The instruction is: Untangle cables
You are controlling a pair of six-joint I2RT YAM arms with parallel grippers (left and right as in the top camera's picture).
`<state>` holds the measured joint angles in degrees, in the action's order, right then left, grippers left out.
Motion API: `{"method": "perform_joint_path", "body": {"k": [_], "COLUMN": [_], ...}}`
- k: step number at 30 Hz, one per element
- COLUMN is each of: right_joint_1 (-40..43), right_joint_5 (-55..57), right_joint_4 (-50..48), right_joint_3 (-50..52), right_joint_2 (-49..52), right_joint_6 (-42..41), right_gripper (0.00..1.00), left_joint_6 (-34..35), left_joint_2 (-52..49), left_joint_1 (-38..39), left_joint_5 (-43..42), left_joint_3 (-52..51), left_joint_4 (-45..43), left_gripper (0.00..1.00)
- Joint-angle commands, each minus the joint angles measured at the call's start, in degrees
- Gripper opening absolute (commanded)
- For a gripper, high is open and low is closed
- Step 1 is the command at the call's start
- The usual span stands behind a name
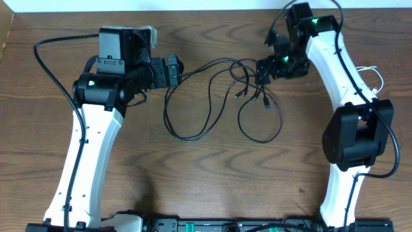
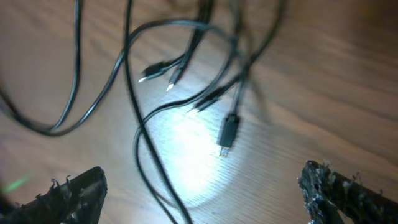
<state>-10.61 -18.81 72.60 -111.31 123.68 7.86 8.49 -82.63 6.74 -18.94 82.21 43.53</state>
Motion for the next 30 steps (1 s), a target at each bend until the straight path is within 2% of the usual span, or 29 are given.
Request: {"method": "perform_joint_path", "body": {"k": [1,3,7,15,19,21,26,30], "right_joint_1": [-2.0,-2.6,-3.6,-3.7,-3.7,-3.7,-3.6,-2.5], "right_joint_5": [-8.4,-8.4,-8.3,-8.3,-8.4,-8.5,-9.1,-10.7], "right_joint_4": [-0.7,-1.3,-2.5,-4.0,-4.6,-5.4,-6.1,-2.1], "right_joint_3": [4.3,5.9,9.0,10.2,10.2,10.2,8.0,-2.2], "right_joint_2": [-1.5,-1.5,-1.5,-1.5,-1.5,-1.5,-1.6,-3.3], "right_joint_6": [7.7,7.6,7.6,7.6,7.1,6.9,4.6,4.6], "right_gripper": [0.97,0.94,0.8,0.27,0.15,0.01,0.01,0.01], "left_joint_6": [-0.9,-0.9,-0.9,-0.9,-0.9,-0.9,-0.7,-0.7], "left_joint_2": [-0.5,-0.5,-0.5,-0.5,-0.5,-0.5,-0.5,-0.5], "left_joint_1": [-0.3,-0.3,-0.3,-0.3,-0.3,-0.3,-0.3,-0.3], "left_joint_5": [0.3,0.3,0.3,0.3,0.3,0.3,0.3,0.3], "left_joint_3": [0.5,0.5,0.5,0.5,0.5,0.5,0.5,0.5], "left_joint_4": [0.2,0.2,0.2,0.2,0.2,0.2,0.2,0.2], "left_gripper": [0.98,0.98,0.98,0.98,0.98,0.98,0.98,0.98]}}
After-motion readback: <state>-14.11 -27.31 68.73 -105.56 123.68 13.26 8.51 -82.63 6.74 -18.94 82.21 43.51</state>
